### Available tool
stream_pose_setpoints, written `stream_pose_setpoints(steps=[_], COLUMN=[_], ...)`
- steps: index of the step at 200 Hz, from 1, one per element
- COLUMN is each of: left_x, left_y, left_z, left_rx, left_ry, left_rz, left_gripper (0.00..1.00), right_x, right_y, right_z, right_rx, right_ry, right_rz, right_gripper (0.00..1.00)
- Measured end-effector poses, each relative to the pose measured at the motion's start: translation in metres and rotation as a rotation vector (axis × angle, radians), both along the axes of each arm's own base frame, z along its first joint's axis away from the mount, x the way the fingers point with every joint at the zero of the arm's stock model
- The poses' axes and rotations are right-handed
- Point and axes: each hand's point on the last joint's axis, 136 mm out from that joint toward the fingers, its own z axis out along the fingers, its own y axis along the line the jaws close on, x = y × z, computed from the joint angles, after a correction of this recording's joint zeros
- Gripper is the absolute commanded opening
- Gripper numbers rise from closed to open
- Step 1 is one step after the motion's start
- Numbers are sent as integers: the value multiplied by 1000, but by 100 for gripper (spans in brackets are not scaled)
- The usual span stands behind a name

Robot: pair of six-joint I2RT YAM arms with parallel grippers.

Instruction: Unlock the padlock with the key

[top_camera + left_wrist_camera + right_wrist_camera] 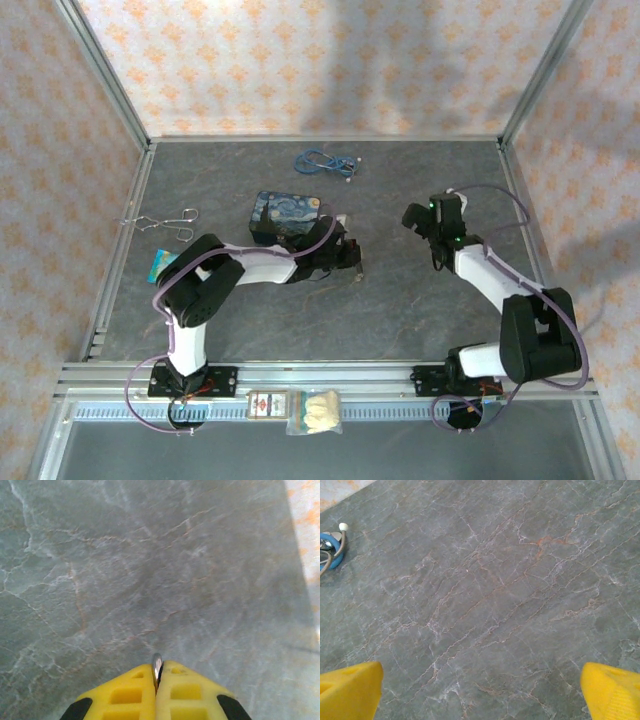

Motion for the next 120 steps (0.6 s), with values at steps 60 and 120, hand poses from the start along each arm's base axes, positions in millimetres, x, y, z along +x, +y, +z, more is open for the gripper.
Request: stream_pose_setpoints(steps=[60, 120], left_x=[12, 30], left_y=[-3, 30], left_z=[-3, 59], left_rx=[40, 57], left_ry=[-22, -137], left_rz=[6, 78], left_gripper=[53, 78], right_x=[2, 32], right_y=[-3, -17], right_z=[9, 9], right_rx=[-12, -225], right_ry=[-64, -151], right_rz=[18, 64], right_gripper=[100, 100])
